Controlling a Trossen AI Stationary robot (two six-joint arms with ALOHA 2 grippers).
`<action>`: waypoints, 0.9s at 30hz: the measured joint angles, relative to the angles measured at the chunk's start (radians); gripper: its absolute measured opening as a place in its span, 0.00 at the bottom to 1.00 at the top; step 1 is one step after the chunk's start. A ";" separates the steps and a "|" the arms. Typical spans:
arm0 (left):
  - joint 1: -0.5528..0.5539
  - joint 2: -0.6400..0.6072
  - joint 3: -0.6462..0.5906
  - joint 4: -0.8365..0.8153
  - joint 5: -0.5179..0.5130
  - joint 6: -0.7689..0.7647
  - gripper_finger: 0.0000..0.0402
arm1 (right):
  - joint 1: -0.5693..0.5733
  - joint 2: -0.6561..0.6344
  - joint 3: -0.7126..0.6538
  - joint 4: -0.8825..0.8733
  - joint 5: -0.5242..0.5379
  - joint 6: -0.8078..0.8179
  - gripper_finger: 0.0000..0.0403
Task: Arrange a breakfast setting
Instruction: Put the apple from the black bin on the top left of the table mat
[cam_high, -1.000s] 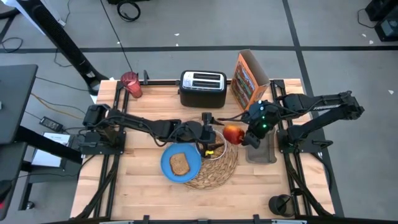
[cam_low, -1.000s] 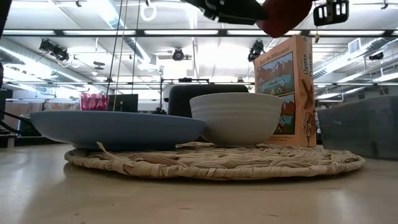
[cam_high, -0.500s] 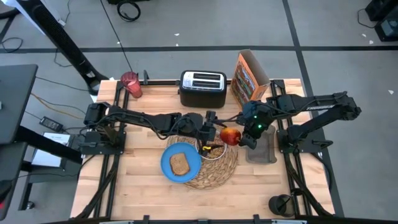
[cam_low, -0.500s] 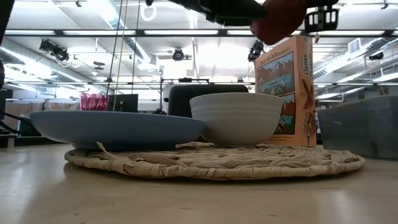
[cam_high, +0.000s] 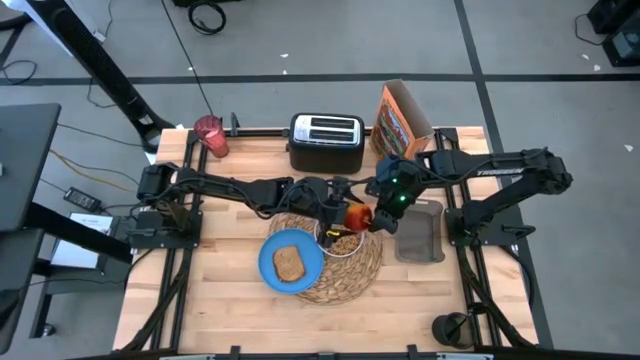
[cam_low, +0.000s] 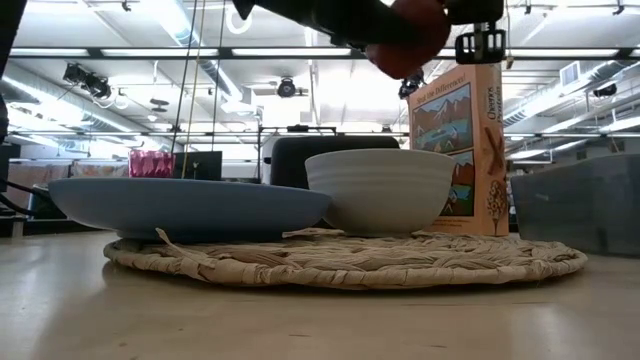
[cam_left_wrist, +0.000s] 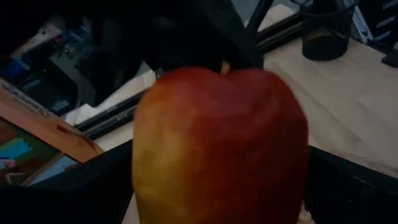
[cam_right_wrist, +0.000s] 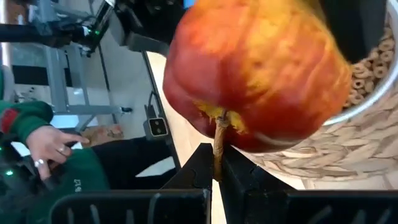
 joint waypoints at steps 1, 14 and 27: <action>0.000 0.001 0.000 -0.006 0.002 0.000 0.98 | -0.004 0.002 0.000 0.007 -0.005 0.002 0.03; -0.002 0.002 0.000 -0.008 -0.007 0.055 0.89 | -0.024 0.002 0.000 0.040 -0.032 0.055 0.03; -0.002 0.000 0.000 -0.006 -0.024 0.048 0.84 | -0.024 -0.007 0.000 0.051 -0.009 0.060 0.24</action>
